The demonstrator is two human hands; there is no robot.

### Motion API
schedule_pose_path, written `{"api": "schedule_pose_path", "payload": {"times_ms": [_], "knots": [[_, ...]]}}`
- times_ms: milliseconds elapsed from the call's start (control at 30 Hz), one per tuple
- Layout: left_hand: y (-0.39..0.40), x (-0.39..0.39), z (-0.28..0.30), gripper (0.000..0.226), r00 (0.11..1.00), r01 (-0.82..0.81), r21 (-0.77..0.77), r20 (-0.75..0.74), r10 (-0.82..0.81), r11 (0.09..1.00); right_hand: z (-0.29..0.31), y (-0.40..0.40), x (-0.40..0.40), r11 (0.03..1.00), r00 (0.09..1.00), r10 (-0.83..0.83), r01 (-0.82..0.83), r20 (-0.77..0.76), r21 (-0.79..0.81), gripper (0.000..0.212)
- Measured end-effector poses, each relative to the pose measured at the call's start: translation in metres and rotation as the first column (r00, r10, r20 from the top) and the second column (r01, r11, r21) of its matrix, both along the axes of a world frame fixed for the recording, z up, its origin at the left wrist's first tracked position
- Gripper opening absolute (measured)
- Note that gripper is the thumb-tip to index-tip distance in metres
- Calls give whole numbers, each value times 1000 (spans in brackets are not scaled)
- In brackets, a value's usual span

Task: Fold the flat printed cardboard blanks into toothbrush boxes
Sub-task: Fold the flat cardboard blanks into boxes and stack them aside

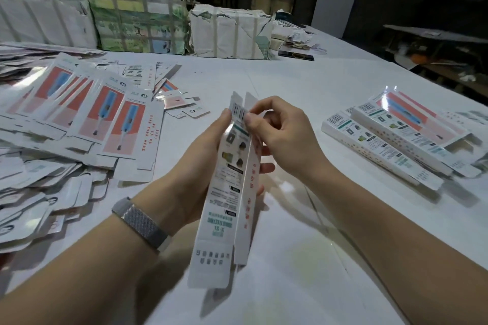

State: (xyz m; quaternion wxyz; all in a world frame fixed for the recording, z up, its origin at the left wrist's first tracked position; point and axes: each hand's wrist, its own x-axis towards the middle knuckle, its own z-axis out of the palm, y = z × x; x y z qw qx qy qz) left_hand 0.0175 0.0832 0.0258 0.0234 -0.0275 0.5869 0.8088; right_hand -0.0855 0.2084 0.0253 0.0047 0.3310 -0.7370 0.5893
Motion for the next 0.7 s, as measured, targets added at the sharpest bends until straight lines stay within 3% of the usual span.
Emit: {"api": "schedule_pose_path", "payload": {"times_ms": [200,333,467,700], "knots": [[1,1,6,61,997,30,150,73,-41,988,-1,-3,3,998,998,52,-53,41,24,16],[4,3,8,69,990,-26,101,139,12,995,-5,-6,6,990,995,23,-10,-94,142,18],[9,3,5,64,983,-113,57,153,104,992,1,-4,2,973,993,33,-6,-111,232,20],[11,2,2,59,981,-189,15,53,188,982,15,6,-4,979,990,121,-107,-71,176,20]]}}
